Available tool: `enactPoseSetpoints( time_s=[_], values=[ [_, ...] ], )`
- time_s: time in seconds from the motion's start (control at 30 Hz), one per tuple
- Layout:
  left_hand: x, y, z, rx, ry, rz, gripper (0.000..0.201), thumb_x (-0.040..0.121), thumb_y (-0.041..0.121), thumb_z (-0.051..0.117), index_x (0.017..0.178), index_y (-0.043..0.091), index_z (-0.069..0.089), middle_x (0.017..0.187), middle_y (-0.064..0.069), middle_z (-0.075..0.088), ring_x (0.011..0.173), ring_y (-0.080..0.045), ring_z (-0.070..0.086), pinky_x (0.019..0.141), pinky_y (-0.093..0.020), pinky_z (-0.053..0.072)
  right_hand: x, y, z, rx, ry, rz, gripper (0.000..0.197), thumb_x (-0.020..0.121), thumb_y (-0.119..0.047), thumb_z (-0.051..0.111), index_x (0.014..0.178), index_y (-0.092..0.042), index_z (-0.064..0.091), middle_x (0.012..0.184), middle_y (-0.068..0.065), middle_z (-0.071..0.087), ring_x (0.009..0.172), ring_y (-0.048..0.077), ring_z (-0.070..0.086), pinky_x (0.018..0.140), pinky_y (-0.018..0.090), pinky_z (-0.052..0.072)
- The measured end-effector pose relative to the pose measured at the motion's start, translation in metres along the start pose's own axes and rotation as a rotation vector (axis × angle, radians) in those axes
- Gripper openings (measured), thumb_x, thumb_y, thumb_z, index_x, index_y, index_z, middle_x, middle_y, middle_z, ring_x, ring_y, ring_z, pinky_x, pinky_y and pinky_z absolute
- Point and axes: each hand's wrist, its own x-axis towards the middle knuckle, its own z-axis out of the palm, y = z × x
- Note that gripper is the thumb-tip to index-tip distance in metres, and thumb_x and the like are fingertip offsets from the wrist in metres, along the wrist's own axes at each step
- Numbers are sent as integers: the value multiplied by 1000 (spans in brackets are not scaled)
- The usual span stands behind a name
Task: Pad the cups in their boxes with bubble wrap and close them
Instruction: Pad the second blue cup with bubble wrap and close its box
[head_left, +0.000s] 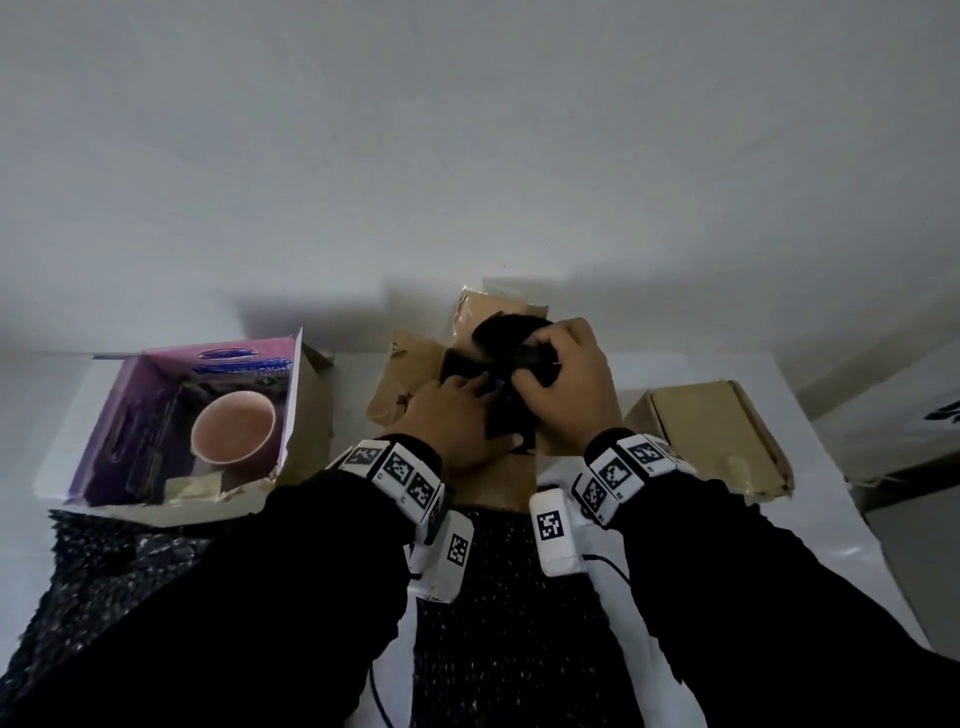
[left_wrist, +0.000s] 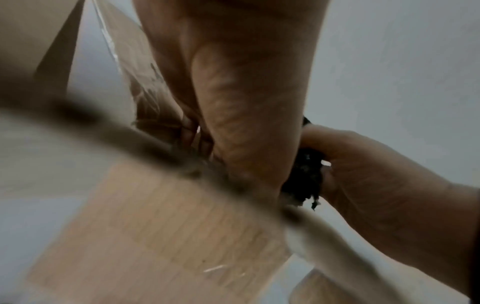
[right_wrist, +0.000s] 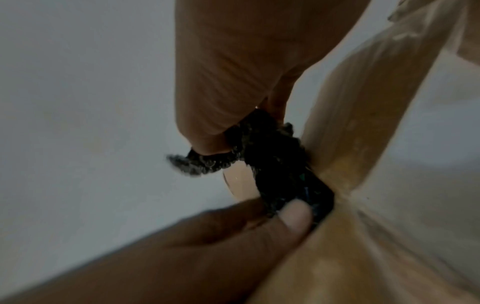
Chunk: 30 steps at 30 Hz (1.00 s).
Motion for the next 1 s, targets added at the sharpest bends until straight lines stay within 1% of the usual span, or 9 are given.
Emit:
enactPoseSetpoints(
  time_s=[0.13,0.23,0.33,0.4,0.53,0.63,0.77,0.9,1.0],
  values=[
    [1,-1,4,29,119,7,69,89,70,34,143,27,39,141,-4,49,124,-25,47,96,-39,45,9,3,9,-282,-144,-147,17,80,-20,65,97,-15,64,110,2,56,89,22,57,71,26,40],
    [2,0,2,78,100,-17,76,88,73,30,141,21,43,136,-7,51,121,-25,46,96,-38,44,13,-5,13,-508,-214,-201,13,83,-14,57,95,-16,60,100,4,61,84,25,54,64,30,36],
    [1,-1,1,75,97,-11,78,88,73,30,141,17,45,146,-6,42,124,-25,43,98,-38,42,10,-18,16,-712,-287,-255,18,92,-14,44,101,-17,60,106,4,63,100,25,53,78,34,42],
    [2,-2,1,61,107,0,77,88,72,32,141,17,46,147,-4,40,123,-24,44,98,-38,43,8,-26,17,-837,-312,-228,23,97,-17,40,99,-19,63,110,2,62,113,26,47,85,35,38],
    [2,-5,3,45,124,1,74,88,71,33,139,18,47,142,-3,46,117,-22,47,94,-35,44,15,-36,30,-1020,-379,-167,28,94,-24,40,89,-20,67,93,-1,64,116,29,40,94,42,28],
    [0,-6,8,49,142,-11,74,89,71,31,138,18,48,140,-3,48,117,-22,47,96,-35,41,23,-30,41,-991,-431,-119,26,90,-27,38,106,-16,56,99,8,64,117,32,39,100,46,15],
    [-2,-6,13,43,130,-5,72,91,68,25,138,19,48,141,-4,47,121,-22,43,100,-37,37,25,-27,45,-930,-536,-79,27,85,-24,38,110,-17,46,103,8,61,120,29,31,95,44,14],
    [-6,-4,17,49,151,-14,71,92,68,21,130,19,55,137,-4,51,121,-23,42,98,-39,35,35,-26,21,-766,-664,-32,29,84,-22,49,112,-18,47,111,9,52,118,29,35,95,43,31],
    [-9,-4,18,60,171,-19,70,92,68,21,132,21,55,136,-4,51,121,-24,43,97,-39,36,30,-17,8,-509,-520,-13,34,82,-12,57,112,-18,42,103,12,50,97,32,50,73,40,46]
  ],
)
